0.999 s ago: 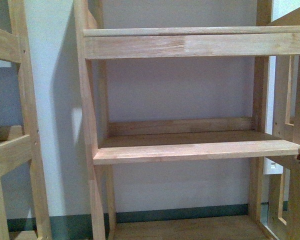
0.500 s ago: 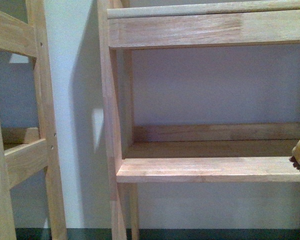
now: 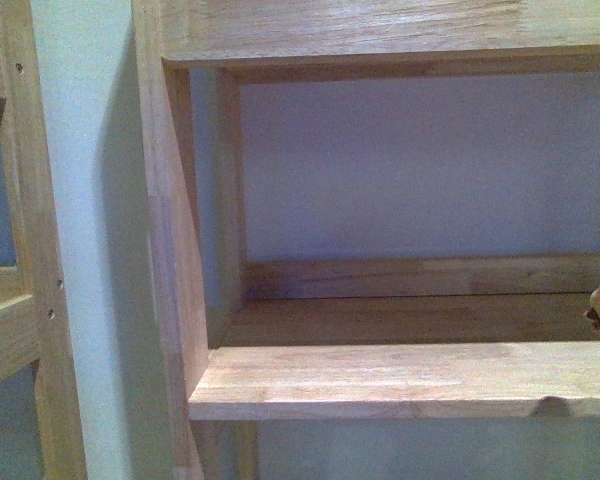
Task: Put away toys
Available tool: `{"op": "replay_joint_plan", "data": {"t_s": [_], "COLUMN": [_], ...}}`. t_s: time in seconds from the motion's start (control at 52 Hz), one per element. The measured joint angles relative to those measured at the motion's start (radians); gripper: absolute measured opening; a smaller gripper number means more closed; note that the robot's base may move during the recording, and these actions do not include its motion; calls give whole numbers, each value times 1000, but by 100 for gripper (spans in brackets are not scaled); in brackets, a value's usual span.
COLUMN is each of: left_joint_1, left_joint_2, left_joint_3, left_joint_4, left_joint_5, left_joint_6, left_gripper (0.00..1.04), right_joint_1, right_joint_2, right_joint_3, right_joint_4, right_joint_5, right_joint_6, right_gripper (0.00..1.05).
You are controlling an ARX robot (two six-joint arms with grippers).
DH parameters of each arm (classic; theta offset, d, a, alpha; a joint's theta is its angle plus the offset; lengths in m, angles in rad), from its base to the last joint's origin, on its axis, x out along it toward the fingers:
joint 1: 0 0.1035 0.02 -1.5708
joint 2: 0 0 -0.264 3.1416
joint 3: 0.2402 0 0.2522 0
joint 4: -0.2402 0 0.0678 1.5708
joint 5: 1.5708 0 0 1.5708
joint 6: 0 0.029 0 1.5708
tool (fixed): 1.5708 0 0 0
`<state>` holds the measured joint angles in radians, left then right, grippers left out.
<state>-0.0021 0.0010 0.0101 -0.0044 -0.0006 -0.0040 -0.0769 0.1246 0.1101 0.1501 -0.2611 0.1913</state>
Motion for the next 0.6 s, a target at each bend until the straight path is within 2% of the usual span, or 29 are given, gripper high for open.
{"op": "replay_joint_plan", "data": {"t_s": [0.135, 0.192, 0.231, 0.365, 0.596], "left_joint_1": [0, 0, 0, 0, 0], "left_joint_2": [0, 0, 0, 0, 0], "left_joint_3": [0, 0, 0, 0, 0], "left_joint_4": [0, 0, 0, 0, 0], "left_joint_5": [0, 0, 0, 0, 0], "left_joint_6": [0, 0, 0, 0, 0], "left_gripper": [98, 98, 98, 98, 98], "right_joint_1": [-1, -25, -43, -51, -5], "right_joint_2": [2, 43, 86, 164, 337], "right_joint_3": [1, 68, 114, 245, 578], "right_joint_4": [-5, -154, -185, -176, -139], "right_joint_5": [-3, -43, -55, -46, -70], "right_joint_6": [-2, -65, -85, -111, -135], "right_gripper": [11, 11, 11, 11, 11]}}
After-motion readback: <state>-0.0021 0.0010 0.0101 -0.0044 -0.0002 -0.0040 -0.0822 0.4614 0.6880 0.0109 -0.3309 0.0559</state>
